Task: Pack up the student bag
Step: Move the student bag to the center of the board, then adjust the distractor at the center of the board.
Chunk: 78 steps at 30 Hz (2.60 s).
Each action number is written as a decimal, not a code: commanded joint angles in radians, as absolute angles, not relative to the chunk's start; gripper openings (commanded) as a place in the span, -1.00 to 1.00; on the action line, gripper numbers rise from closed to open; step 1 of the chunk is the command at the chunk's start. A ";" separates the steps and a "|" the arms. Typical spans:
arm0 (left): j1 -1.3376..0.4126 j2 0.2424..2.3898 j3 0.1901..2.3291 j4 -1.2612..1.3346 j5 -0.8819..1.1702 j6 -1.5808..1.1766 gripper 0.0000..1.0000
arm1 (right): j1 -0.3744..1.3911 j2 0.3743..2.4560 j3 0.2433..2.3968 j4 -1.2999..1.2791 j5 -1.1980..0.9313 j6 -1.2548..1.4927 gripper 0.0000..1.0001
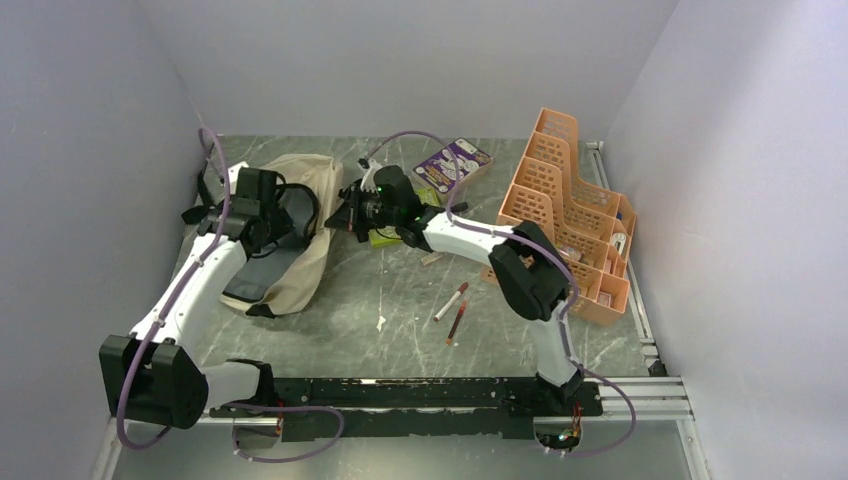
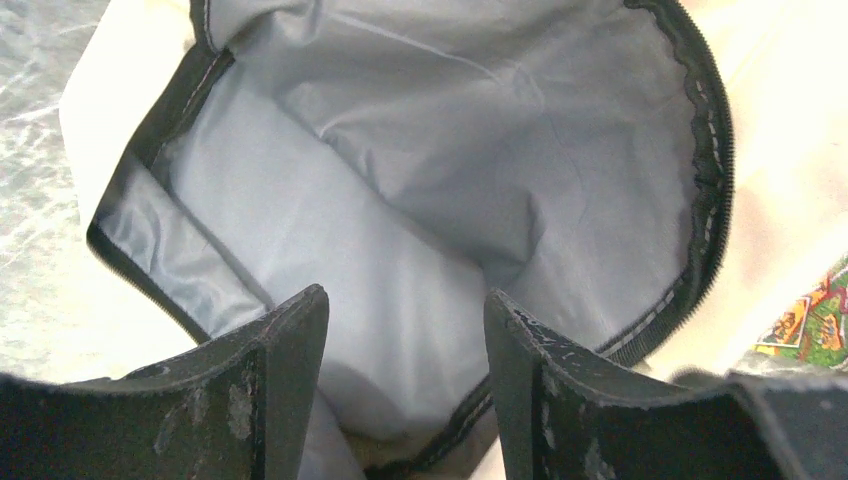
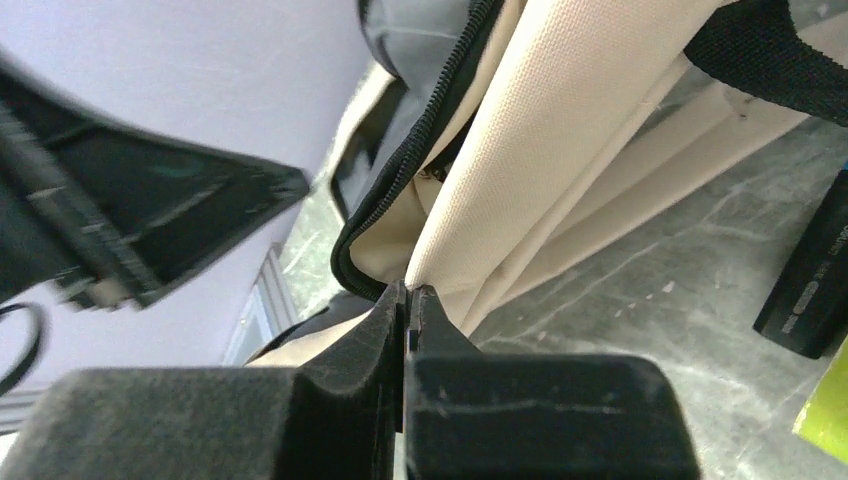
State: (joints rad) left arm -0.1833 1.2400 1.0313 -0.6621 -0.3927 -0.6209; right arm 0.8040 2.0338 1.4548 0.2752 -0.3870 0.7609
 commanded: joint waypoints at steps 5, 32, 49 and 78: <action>-0.118 1.195 1.009 -0.694 -0.366 -0.575 0.26 | 0.811 2.206 1.622 0.220 -0.389 0.707 -1.00; -0.031 1.231 0.927 -0.636 -0.311 -0.546 0.25 | 0.706 2.076 1.578 0.125 -0.207 0.388 -0.14; -0.024 1.140 0.915 -0.477 -0.010 -0.514 0.29 | 0.548 1.858 1.393 -0.180 0.135 0.379 0.32; -0.436 1.320 0.971 -0.328 -0.081 -0.576 0.34 | 0.397 1.952 1.433 -0.430 0.487 0.411 0.56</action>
